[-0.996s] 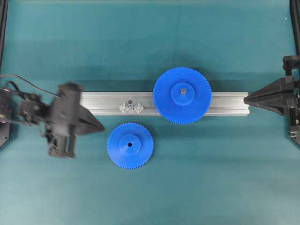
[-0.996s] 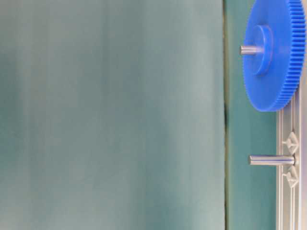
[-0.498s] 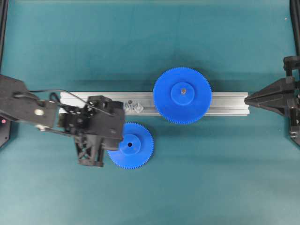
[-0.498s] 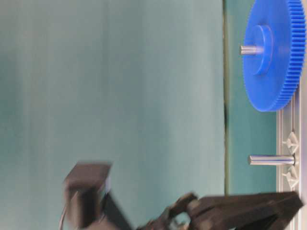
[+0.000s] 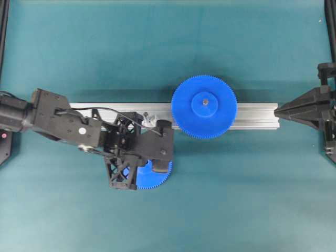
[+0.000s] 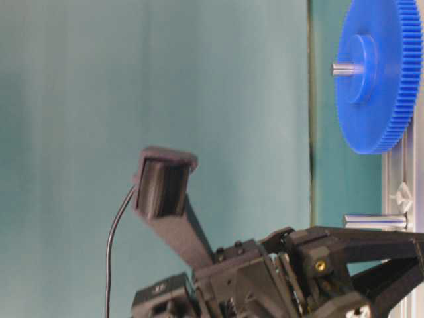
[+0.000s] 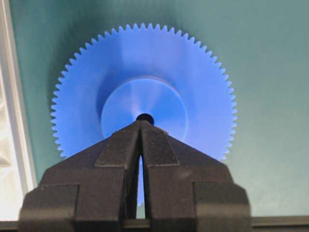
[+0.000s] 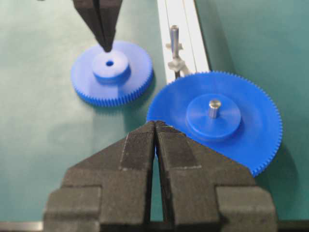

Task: Insert the small gear onto the shaft.
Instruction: 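Move the left gripper over the small blue gear on the table, then lower the left gripper and close it on the small gear's hub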

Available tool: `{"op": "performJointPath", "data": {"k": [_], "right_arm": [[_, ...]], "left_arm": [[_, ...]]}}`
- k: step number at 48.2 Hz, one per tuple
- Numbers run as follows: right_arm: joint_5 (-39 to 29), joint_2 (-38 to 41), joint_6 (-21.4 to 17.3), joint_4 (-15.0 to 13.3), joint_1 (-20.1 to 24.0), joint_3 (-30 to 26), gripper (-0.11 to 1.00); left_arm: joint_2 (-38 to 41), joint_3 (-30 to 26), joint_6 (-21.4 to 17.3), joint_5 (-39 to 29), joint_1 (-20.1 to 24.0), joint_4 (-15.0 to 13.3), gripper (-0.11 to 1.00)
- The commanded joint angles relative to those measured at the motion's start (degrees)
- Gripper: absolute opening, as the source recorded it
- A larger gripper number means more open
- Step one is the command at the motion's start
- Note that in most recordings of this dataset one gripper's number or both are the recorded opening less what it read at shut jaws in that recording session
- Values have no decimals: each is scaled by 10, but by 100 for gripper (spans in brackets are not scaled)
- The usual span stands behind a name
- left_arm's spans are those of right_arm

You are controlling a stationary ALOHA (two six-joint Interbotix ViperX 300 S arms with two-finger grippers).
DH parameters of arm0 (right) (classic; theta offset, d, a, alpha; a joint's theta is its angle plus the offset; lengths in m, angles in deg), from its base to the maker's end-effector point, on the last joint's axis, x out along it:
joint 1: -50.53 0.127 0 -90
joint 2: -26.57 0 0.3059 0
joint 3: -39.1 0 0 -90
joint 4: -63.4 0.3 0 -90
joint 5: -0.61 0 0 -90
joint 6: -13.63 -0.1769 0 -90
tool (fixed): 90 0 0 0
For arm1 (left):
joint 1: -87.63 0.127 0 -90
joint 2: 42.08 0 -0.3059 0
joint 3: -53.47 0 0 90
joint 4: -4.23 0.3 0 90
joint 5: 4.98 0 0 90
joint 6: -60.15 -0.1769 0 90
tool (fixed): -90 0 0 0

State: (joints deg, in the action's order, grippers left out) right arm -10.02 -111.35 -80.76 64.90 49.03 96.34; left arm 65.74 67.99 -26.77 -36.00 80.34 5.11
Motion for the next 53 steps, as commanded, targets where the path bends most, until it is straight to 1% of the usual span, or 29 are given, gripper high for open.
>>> {"op": "performJointPath", "data": {"k": [1, 21, 36, 43, 48, 51, 53], "right_arm": [[4, 2, -5, 1, -2, -12, 8], [6, 2, -4, 1, -10, -8, 8], [6, 2, -5, 1, -10, -7, 8], [7, 1, -5, 1, -10, -8, 8], [7, 2, -5, 1, -11, -8, 8], [7, 1, -5, 1, -11, -8, 8], [7, 1, -5, 1, -10, -7, 8]], "left_arm": [[-5, -19, 0, -11, -3, 2, 0], [-2, -31, 1, -33, -4, 2, 0], [21, -55, 1, -65, -3, 2, 0], [25, -59, 3, -59, -3, 2, 1], [23, -61, 2, -54, -3, 2, 6], [23, -62, 1, -57, -3, 2, 16], [23, -61, 1, -60, -3, 2, 25]]}}
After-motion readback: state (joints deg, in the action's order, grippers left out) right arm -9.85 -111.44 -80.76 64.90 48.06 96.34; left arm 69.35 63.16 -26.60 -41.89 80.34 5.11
